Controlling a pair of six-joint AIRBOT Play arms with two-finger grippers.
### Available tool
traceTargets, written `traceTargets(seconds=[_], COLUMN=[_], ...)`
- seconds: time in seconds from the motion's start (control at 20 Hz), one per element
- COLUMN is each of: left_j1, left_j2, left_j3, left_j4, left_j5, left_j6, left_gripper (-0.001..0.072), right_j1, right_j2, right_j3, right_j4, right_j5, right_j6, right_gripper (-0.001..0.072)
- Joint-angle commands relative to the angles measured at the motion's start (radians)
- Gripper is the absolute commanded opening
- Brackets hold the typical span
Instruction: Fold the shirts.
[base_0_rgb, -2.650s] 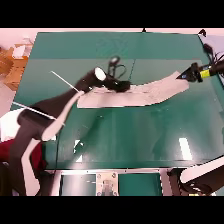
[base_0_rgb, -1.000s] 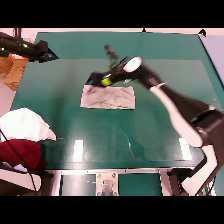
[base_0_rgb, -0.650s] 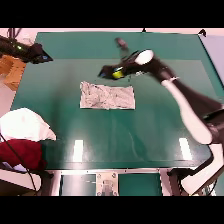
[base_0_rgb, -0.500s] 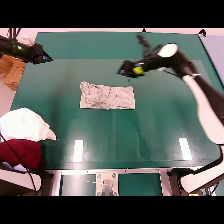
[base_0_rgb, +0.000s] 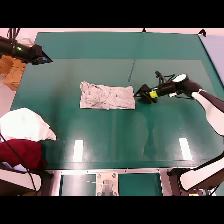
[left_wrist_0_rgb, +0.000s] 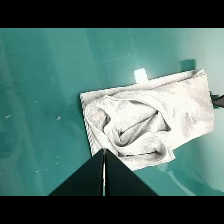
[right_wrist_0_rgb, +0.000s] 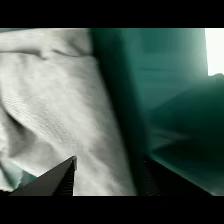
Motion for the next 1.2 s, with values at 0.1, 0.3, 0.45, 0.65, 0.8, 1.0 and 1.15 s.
traceTargets(seconds=[0.1,0.3,0.45,0.65,0.8,1.0,1.15], left_j1=[0.000,0.000,0.000,0.000,0.000,0.000,0.000], left_j2=[0.001,0.001,0.001,0.001,0.001,0.000,0.000], left_j3=[0.000,0.000,0.000,0.000,0.000,0.000,0.000], left_j4=[0.000,0.000,0.000,0.000,0.000,0.000,0.000], left_j5=[-0.002,-0.008,-0.013,-0.021,-0.019,-0.003,0.002], left_j6=[0.001,0.001,0.001,0.001,0.001,0.001,0.000], left_gripper=[0.0023,0.0023,0.0023,0.0023,0.0023,0.0023,0.0023], right_j1=[0.113,0.053,-0.110,-0.430,-0.690,-0.960,-1.124], right_j2=[-0.088,-0.013,0.127,0.283,0.351,0.354,0.394], right_j3=[0.026,0.193,0.298,0.331,0.331,0.281,0.119], right_j4=[0.217,0.217,0.142,-0.108,-0.298,-0.422,-0.549], right_j5=[-0.069,0.039,0.079,0.161,0.227,0.281,0.241], right_j6=[-0.119,-0.106,-0.024,0.130,0.158,0.150,0.179], right_gripper=[0.0111,0.0009,0.0009,0.0009,0.0008,0.0008,0.0007])
